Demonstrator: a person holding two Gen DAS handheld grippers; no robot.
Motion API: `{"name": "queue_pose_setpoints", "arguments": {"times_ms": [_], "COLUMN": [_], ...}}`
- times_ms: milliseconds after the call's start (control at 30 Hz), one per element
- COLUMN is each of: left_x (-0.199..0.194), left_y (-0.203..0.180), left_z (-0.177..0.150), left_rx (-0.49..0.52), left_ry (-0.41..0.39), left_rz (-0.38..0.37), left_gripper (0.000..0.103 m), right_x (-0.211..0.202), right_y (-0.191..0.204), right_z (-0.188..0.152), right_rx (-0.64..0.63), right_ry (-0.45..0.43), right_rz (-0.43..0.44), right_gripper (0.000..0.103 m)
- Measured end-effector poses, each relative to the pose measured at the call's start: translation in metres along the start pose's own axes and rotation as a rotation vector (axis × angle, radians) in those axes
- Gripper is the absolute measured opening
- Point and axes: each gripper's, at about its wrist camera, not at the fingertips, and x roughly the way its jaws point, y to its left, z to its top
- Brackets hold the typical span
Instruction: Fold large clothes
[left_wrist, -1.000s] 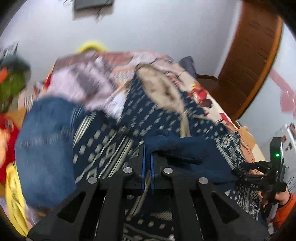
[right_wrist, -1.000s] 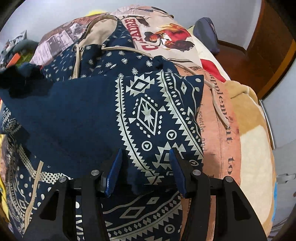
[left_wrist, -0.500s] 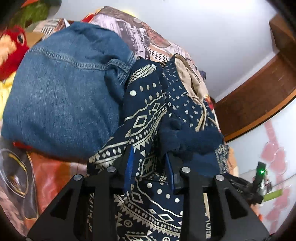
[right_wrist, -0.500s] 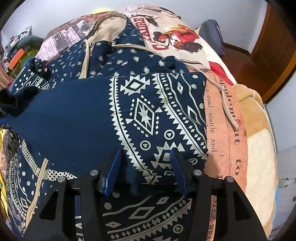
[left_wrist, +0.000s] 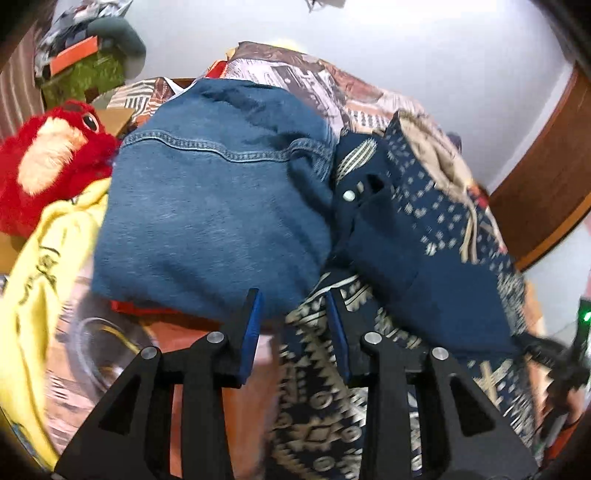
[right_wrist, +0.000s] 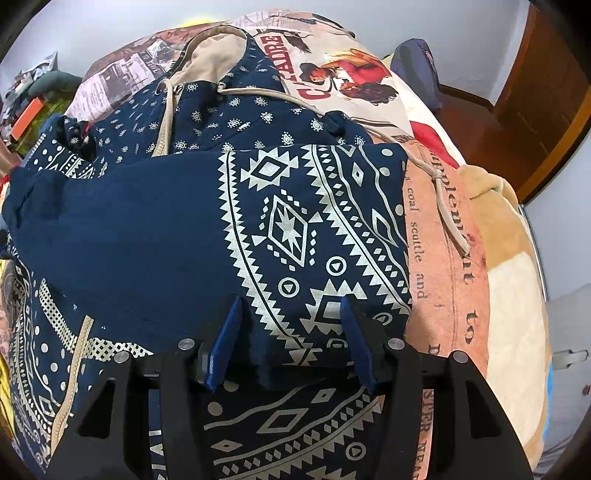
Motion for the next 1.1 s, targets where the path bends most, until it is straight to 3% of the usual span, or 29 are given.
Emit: {"name": "queue_pose_setpoints", "arguments": {"times_ms": [100, 233, 367, 500, 633, 867, 1100], "left_x": [-0.008, -0.020, -0.030, -0.036, -0.032, 0.010, 0.085], "left_y": [-0.003, -0.012, -0.034, -0.063, -0.097, -0.148, -0.172], "left_z": [0.000, 0.017, 0.044, 0.072, 0.101, 0.139, 0.172], "left_rx": [0.068, 0.132, 0.196, 0.248, 0.277, 0.333, 0.290], "left_ry": [-0.009, -0.037, -0.075, -0.122, -0.130, -0.101, 0.031], "left_rz": [0.034, 0.040, 0.016, -0.003, -0.069, -0.103, -0.146], "left_gripper": [0.034, 0.042, 0.044, 0.054, 0.058, 0.061, 0.061], "right_x": [-0.004, -0.017, -0.039, -0.061, -0.076, -0.079, -0.035], "right_y": [0.001, 0.000, -0.001, -0.004, -0.008, -0.007, 0.006], "right_z": [0.002, 0.008, 0.024, 0.052, 0.083, 0.133, 0.173], "right_rx": [-0.011, -0.019, -0.030, -0.025, -0.006, 0.004, -0.006], "right_ry": [0.011, -0.016, -0.078, -0.150, -0.209, -0.275, -0.225], "right_rz": [-0.013, -0.017, -0.013, 0.015, 0.040, 0.057, 0.069], "right_gripper": [0.052, 0.052, 0.052, 0.052, 0.052, 0.058, 0.058]}}
